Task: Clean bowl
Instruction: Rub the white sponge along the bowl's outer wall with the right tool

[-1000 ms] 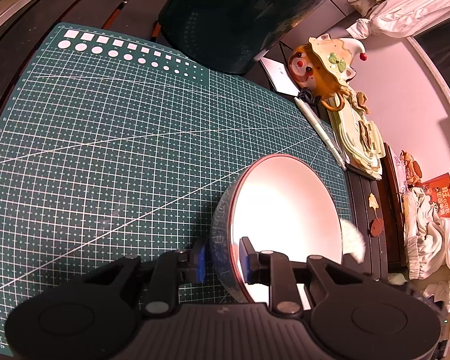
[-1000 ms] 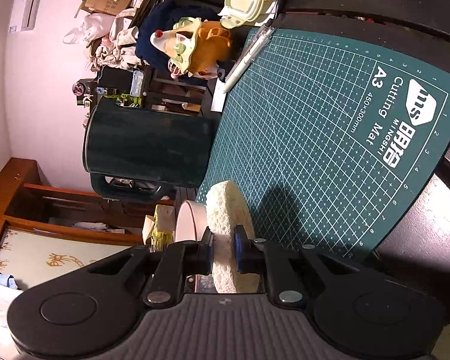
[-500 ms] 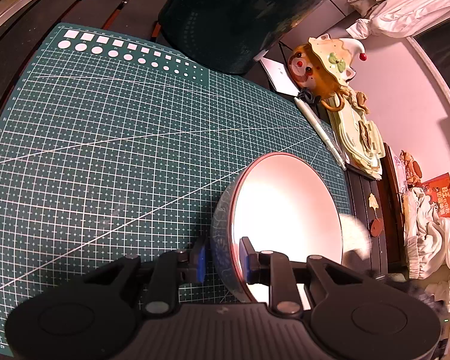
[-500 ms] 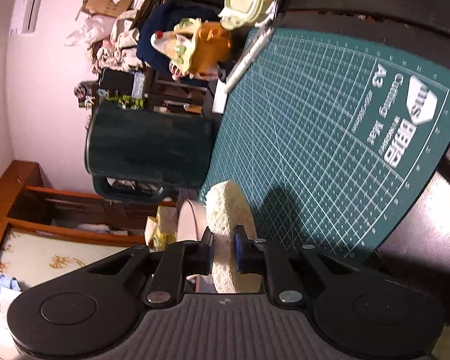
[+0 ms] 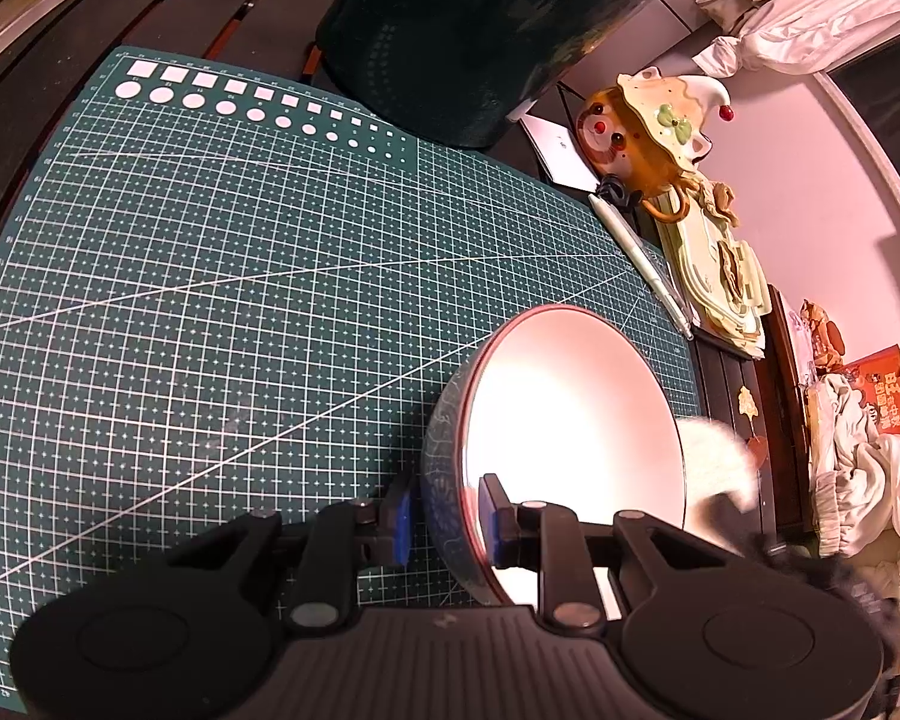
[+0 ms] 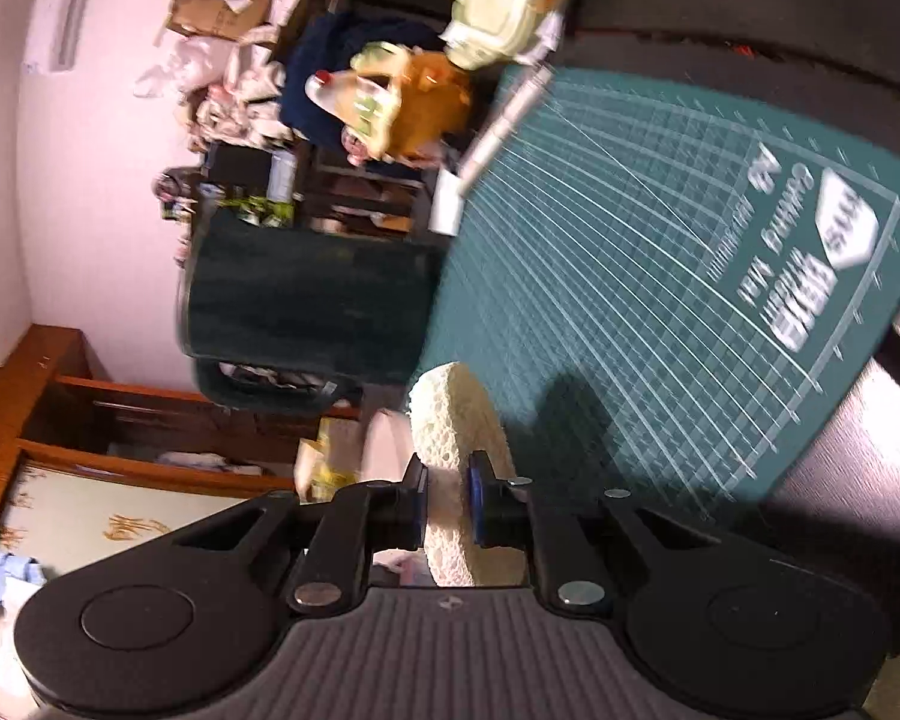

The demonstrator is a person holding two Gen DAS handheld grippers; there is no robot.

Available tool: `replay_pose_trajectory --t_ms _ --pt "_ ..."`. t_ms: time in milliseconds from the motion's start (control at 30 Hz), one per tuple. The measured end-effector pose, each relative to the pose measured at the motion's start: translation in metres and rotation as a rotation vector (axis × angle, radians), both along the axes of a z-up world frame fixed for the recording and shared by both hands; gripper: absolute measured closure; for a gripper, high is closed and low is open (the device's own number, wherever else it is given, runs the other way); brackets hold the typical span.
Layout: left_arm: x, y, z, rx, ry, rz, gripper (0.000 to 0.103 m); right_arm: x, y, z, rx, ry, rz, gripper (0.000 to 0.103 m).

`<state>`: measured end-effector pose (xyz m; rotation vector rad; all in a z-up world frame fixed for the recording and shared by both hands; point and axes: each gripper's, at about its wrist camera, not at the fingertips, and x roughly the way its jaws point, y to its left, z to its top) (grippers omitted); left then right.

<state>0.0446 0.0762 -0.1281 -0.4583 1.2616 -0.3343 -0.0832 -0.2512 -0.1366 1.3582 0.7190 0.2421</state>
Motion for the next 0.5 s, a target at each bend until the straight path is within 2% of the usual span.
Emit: replay_pose_trajectory --t_ms 133,333,500 --pt "0.001 0.001 -0.002 -0.002 0.0 0.001 0.081 0.001 -0.002 0.011 0.002 -0.05 -0.012 0.09" --pt "0.003 0.005 -0.003 -0.008 0.0 0.003 0.081 0.0 0.006 -0.013 0.012 0.05 0.011 0.09" --pt "0.003 0.012 -0.006 -0.005 0.003 0.003 0.081 0.0 -0.003 0.004 0.008 -0.011 -0.012 0.09"
